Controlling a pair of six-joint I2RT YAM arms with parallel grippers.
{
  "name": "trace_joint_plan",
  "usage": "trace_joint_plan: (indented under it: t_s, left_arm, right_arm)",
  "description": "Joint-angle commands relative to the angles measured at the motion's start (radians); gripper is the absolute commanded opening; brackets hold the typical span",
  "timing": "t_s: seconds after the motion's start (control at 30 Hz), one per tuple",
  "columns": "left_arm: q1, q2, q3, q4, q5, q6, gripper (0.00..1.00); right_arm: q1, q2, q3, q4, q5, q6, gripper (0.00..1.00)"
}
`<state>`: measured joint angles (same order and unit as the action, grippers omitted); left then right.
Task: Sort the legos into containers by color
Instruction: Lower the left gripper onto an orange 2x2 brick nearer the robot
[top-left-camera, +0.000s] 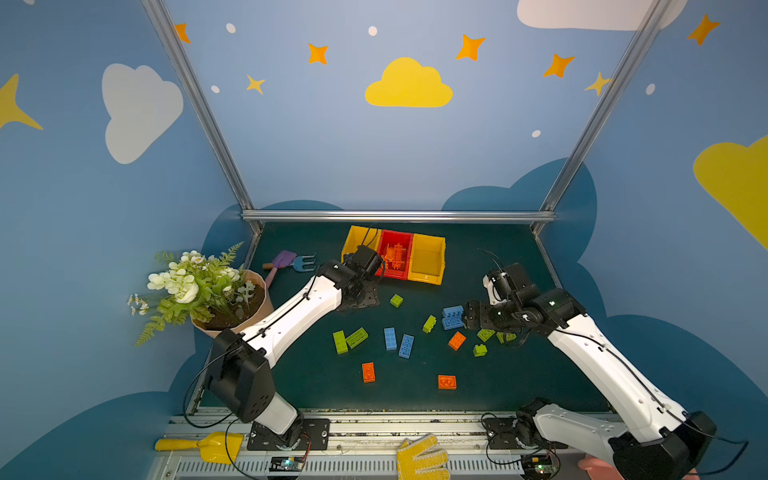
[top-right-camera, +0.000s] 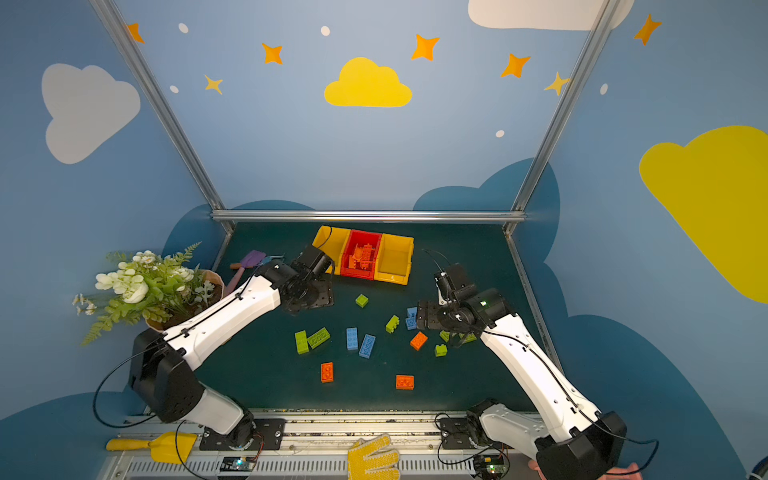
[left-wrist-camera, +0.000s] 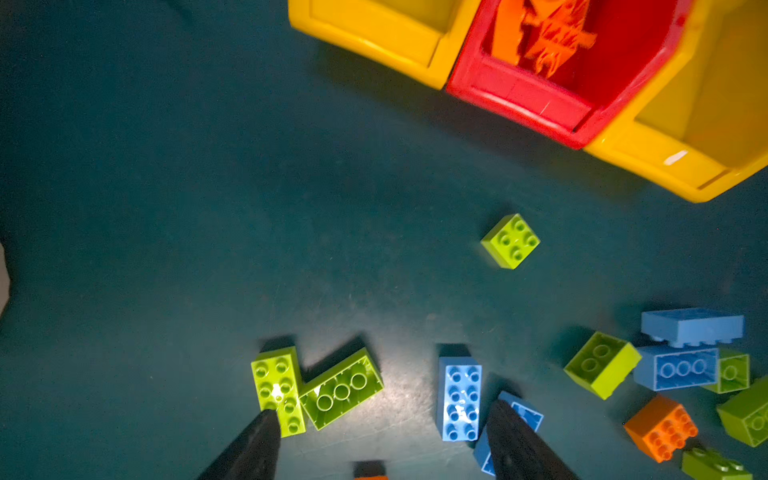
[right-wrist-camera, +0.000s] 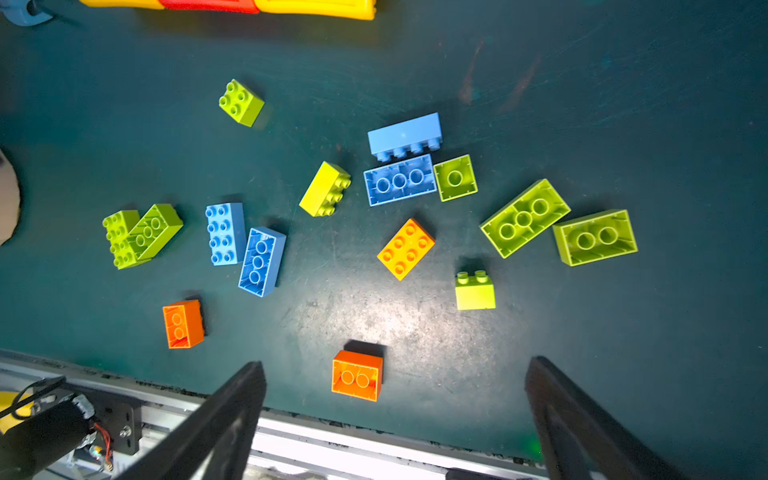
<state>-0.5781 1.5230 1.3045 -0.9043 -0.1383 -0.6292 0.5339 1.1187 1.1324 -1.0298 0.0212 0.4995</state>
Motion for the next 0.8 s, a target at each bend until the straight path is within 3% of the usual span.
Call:
trace_joint_plan:
  t_s: [0.0, 0.27, 0.43, 0.57, 0.77]
  left_arm:
    - [0.008, -0.057, -0.066, 0.057, 0.048, -0.005, 0.79]
    - [0.013, -0.138, -0.125, 0.029, 0.169, 0.077, 0.97]
    - [0.012, -0.212, -0.243, 0.068, 0.264, 0.096, 1.0]
    - [0.005, -0.294, -0.316, 0.058, 0.254, 0.036, 1.0]
    - [-0.073, -0.478, -0.476, 0.052, 0.157, -0.142, 0.99]
  right_arm:
    - [0.026, -0.002, 0.014, 0.002, 0.024, 0.05, 0.95]
    - [0.119, 0.062, 0.101, -0.086, 0.113, 0.185, 0.95]
    - [0.184, 0.055, 0.119, -0.145, 0.176, 0.269, 0.96]
    - [0.21, 0.024, 0.084, -0.132, 0.155, 0.289, 0.95]
    - [0.213, 0.02, 0.052, -0.116, 0.104, 0.207, 0.95]
